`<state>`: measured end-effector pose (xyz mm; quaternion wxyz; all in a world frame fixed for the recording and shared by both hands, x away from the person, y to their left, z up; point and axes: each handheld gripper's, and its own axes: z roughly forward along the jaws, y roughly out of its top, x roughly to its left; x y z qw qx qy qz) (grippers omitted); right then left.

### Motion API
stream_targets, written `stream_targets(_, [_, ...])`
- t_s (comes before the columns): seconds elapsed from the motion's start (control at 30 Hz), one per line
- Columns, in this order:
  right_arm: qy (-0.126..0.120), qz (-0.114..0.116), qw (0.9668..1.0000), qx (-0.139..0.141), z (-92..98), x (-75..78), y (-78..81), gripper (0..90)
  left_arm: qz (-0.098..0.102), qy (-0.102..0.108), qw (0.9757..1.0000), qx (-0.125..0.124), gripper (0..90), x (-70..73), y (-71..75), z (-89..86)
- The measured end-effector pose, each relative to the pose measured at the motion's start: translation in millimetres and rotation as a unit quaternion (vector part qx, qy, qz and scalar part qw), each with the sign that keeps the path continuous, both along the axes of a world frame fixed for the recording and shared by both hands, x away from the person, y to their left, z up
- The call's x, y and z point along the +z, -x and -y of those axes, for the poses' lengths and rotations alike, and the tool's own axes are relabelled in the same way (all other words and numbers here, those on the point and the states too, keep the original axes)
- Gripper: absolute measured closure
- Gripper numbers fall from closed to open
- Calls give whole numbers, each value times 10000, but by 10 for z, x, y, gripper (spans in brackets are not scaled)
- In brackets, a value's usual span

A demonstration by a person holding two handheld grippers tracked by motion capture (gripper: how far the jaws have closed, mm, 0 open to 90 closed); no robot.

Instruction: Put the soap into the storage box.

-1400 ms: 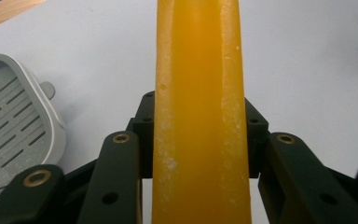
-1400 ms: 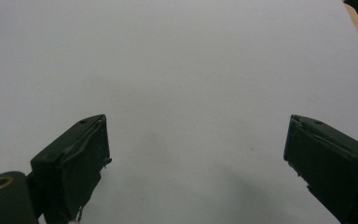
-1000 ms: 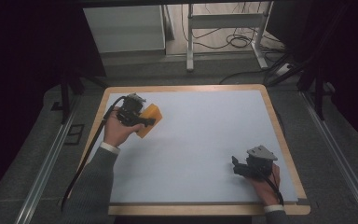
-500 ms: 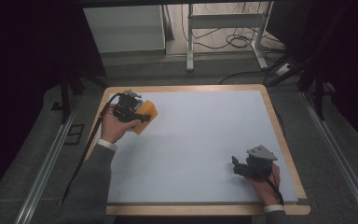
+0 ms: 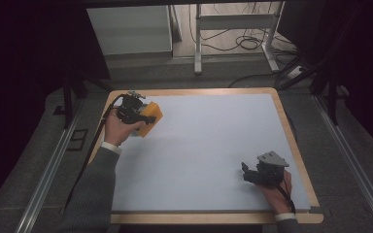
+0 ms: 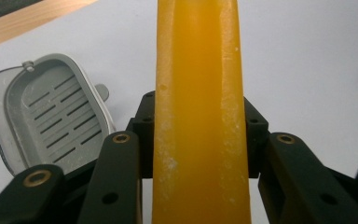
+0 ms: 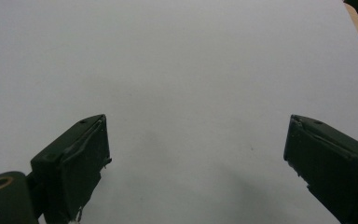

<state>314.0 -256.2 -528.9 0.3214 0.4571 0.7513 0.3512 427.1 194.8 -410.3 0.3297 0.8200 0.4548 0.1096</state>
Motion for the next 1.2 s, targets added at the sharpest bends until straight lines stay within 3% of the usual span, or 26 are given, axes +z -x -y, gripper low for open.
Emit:
stream_targets(0.57, [-6,-3,10000,-3,2,0,-1,70,-112,57,9996,253,612,1,-252,-90])
stream_targets(0.7, [0,-7,10000,1,0,-1,-2,70,-209,237,9990,305,612,-22,-322,-116])
stream_targets(0.83, [-2,-2,10000,6,-1,-1,-1,70,-175,139,9990,395,612,-15,-369,-128])
stream_targets(1.2, [18,-11,10000,12,-5,-2,-3,70,-284,187,9977,584,612,-54,-488,-222])
